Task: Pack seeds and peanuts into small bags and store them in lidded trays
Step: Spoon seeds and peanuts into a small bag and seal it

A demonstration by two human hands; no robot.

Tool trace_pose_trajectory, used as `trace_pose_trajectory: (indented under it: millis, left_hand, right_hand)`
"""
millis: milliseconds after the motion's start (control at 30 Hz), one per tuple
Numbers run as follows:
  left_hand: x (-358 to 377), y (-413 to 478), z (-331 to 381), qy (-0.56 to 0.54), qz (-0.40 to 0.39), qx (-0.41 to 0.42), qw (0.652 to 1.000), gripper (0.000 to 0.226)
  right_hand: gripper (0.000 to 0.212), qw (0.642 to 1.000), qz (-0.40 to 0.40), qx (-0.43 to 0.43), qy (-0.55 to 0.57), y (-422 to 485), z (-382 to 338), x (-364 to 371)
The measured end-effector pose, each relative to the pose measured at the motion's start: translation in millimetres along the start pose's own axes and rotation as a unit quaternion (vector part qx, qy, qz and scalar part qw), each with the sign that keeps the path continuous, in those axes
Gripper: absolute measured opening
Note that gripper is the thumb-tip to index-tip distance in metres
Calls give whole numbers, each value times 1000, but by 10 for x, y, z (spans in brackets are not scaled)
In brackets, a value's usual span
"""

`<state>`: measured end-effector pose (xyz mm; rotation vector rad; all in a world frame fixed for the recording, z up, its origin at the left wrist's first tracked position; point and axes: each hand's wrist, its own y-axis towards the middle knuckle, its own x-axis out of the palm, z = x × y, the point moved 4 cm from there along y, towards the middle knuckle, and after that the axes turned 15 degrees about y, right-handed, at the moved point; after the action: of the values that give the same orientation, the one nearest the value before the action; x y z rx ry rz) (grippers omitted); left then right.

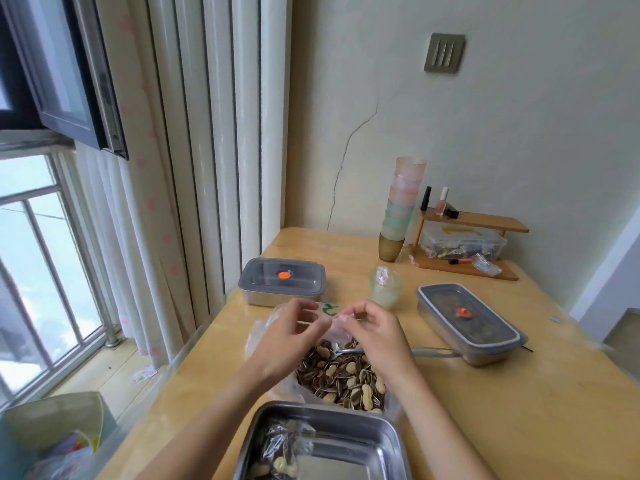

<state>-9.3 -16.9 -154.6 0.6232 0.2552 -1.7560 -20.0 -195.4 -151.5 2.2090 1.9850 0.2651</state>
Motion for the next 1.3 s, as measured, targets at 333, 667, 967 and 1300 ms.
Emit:
trace_pose_trajectory:
  millis: [333,667,967,1300]
  left_hand:
    - [93,164,-216,-184,-71,-1,980,45]
    - [4,170,-227,-240,-27,12,970,39]
    - [56,148,-261,-219,-36,-16,975,35]
    - [72,141,-236,-227,-22,-39,973,31]
  right_hand:
    - [7,992,89,20,81,-34,142,-66]
    - [12,994,-16,95,55,-61,46,-30]
    - [16,980,95,54,166,-10,84,-161]
    - [22,984,104,29,143,4,114,-132]
